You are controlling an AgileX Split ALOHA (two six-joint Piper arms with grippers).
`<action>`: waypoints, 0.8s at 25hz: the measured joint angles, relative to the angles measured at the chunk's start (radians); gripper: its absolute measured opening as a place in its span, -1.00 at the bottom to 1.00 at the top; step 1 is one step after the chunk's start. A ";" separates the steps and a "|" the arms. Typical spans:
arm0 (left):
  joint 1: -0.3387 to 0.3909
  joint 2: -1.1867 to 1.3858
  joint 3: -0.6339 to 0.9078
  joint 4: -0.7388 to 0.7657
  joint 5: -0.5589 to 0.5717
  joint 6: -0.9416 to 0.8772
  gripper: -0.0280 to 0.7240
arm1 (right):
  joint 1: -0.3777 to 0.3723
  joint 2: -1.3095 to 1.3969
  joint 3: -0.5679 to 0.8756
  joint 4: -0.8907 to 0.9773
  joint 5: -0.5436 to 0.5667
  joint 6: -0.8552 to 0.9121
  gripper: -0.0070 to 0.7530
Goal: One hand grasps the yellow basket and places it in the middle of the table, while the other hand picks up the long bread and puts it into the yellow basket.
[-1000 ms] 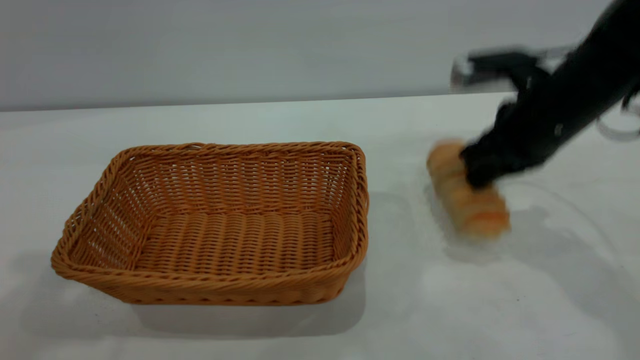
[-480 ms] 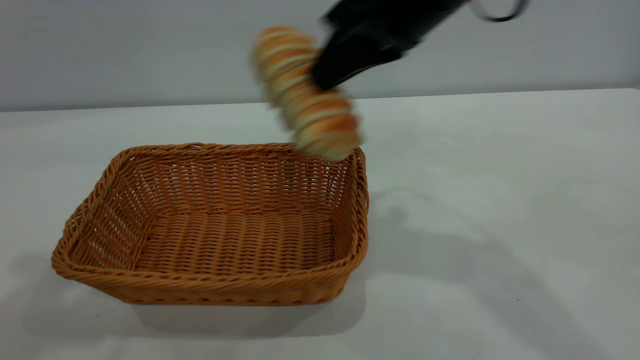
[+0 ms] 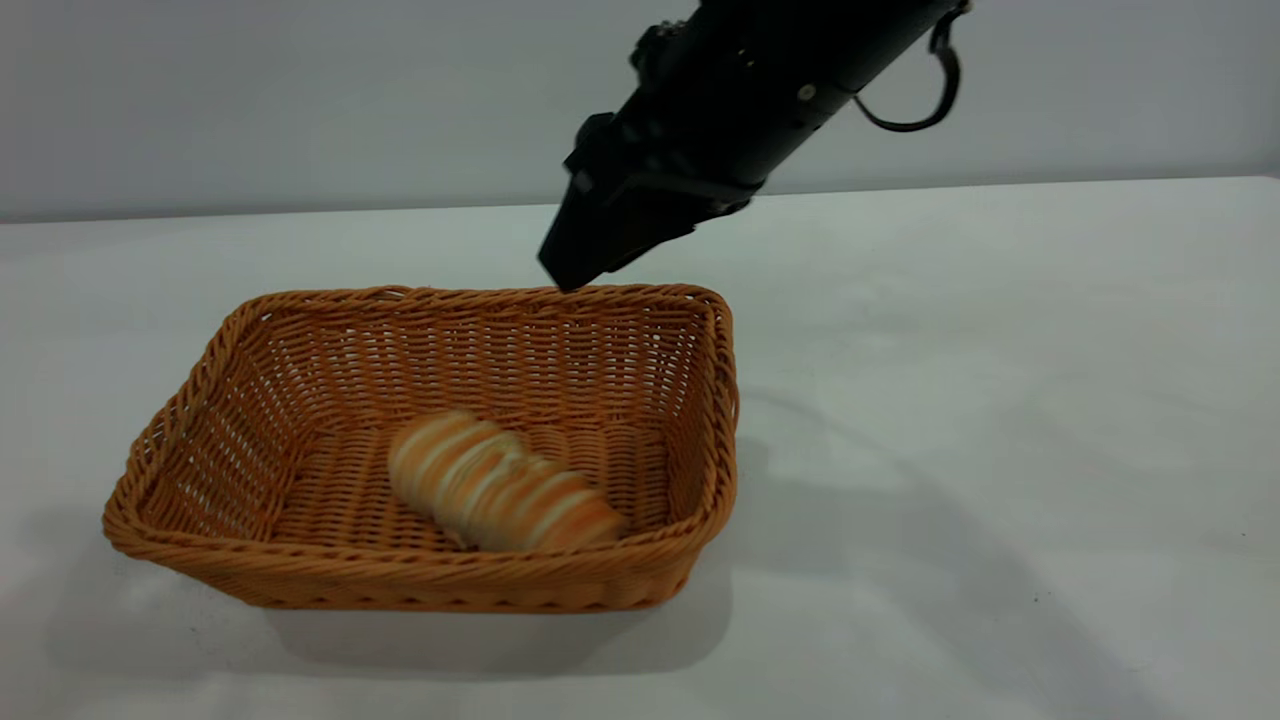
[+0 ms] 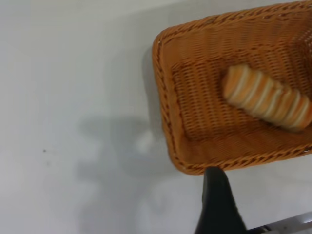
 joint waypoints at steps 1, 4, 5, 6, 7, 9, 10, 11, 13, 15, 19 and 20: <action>0.000 -0.004 0.000 0.010 0.005 0.000 0.45 | -0.015 -0.013 -0.003 -0.031 0.023 0.060 0.07; 0.000 -0.036 0.000 0.058 0.025 0.000 0.45 | -0.088 -0.061 -0.027 -0.214 0.140 0.285 0.08; 0.000 -0.049 0.000 0.071 0.037 0.000 0.45 | -0.109 -0.080 -0.040 -0.279 0.188 0.377 0.08; 0.000 -0.068 0.000 0.085 0.053 -0.002 0.45 | -0.134 -0.096 -0.051 -0.360 0.251 0.452 0.08; 0.000 -0.087 0.000 0.096 0.072 -0.002 0.45 | -0.156 -0.115 -0.063 -0.443 0.317 0.536 0.08; 0.000 -0.123 0.000 0.106 0.108 -0.017 0.45 | -0.189 -0.153 -0.082 -0.593 0.439 0.667 0.08; 0.000 -0.142 0.001 0.109 0.110 -0.024 0.45 | -0.202 -0.175 -0.087 -0.669 0.495 0.708 0.08; 0.000 -0.159 0.001 0.110 0.111 -0.028 0.45 | -0.212 -0.198 -0.090 -0.740 0.542 0.751 0.08; 0.000 -0.193 0.016 0.110 0.112 -0.039 0.45 | -0.223 -0.244 -0.090 -0.858 0.601 0.822 0.08; 0.000 -0.228 0.035 0.120 0.113 -0.051 0.45 | -0.228 -0.299 -0.090 -0.971 0.621 0.878 0.08; 0.000 -0.295 0.097 0.151 0.113 -0.072 0.45 | -0.228 -0.447 -0.062 -1.093 0.628 0.976 0.08; 0.000 -0.318 0.119 0.155 0.113 -0.074 0.45 | -0.228 -0.486 -0.052 -1.097 0.630 0.987 0.08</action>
